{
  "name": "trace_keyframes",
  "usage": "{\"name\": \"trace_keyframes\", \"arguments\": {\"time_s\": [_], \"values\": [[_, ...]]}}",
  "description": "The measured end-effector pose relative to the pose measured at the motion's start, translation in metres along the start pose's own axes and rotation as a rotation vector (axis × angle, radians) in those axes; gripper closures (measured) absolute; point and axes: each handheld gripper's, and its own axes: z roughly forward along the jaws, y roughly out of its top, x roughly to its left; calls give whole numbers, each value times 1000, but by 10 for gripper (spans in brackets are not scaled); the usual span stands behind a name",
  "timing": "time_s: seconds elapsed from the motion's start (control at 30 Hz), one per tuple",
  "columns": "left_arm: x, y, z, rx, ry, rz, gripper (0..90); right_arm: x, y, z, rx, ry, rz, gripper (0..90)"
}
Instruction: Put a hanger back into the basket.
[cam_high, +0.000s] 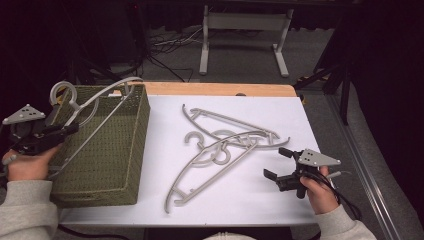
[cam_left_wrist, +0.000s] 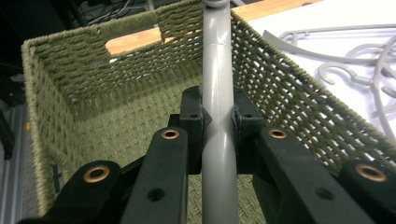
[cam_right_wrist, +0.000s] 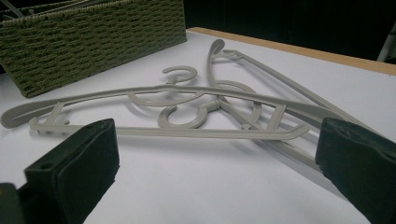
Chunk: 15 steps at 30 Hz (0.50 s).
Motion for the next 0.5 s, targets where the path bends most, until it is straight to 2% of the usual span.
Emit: {"name": "trace_keyframes", "arguments": {"time_s": [0.23,0.5], "values": [[5,-4,7,49,2,-7,791,0,0,0,1,2,-1,0],[9,-10,22,129,-12,-39,791,1,0,0,2,5,-5,0]]}}
